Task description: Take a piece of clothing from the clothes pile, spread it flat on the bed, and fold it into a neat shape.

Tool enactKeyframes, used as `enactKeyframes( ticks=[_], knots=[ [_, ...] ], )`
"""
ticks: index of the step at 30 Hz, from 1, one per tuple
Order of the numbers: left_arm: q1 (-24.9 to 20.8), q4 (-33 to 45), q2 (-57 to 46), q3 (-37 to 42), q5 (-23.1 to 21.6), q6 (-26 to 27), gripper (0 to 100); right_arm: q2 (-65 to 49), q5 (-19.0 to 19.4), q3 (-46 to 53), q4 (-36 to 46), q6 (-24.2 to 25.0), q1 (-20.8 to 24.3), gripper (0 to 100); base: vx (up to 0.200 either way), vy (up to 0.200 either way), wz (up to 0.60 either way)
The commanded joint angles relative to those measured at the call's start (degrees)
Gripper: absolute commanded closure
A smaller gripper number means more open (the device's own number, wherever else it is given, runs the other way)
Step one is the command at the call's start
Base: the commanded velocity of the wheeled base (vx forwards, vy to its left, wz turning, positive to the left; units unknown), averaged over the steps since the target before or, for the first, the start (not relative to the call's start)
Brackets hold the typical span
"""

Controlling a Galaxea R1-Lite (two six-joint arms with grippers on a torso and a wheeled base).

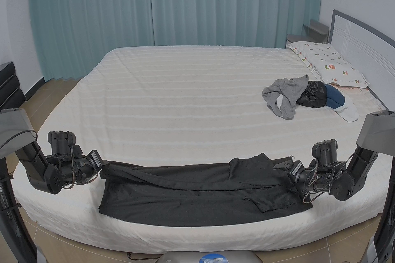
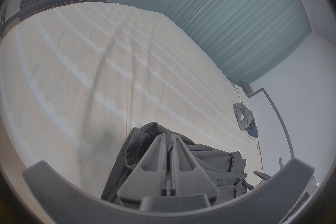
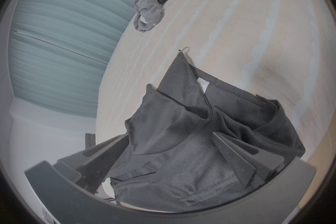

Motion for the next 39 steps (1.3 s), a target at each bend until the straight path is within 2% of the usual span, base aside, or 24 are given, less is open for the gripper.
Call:
enactKeyframes(
  ticks=[1, 14, 15, 23, 39],
  knots=[
    [0.01, -0.02, 0.17, 0.09, 0.01, -0.03, 100, 1.18, -0.21, -0.2, 0.31, -0.02, 0.13, 0, 0.0, 0.0, 0.0],
    [0.01, -0.02, 0.17, 0.0, 0.01, 0.06, 100, 3.46, -1.0, -3.72, 0.31, 0.07, -0.22, 0, 0.0, 0.0, 0.0],
    [0.01, -0.02, 0.17, 0.0, 0.01, 0.06, 100, 3.55, -1.09, -3.81, 0.31, 0.07, -0.22, 100, 0.0, 0.0, 0.0],
    [0.01, -0.02, 0.09, 0.0, 0.1, 0.06, 100, 3.64, -2.67, -3.81, 0.57, 0.07, -0.4, 100, 0.0, 0.0, 0.0],
    [0.01, -0.11, 0.09, 0.09, 0.45, 0.32, 100, -0.23, -2.76, -0.91, 1.8, -0.02, -0.57, 100, 0.0, 0.0, 0.0]
  ],
)
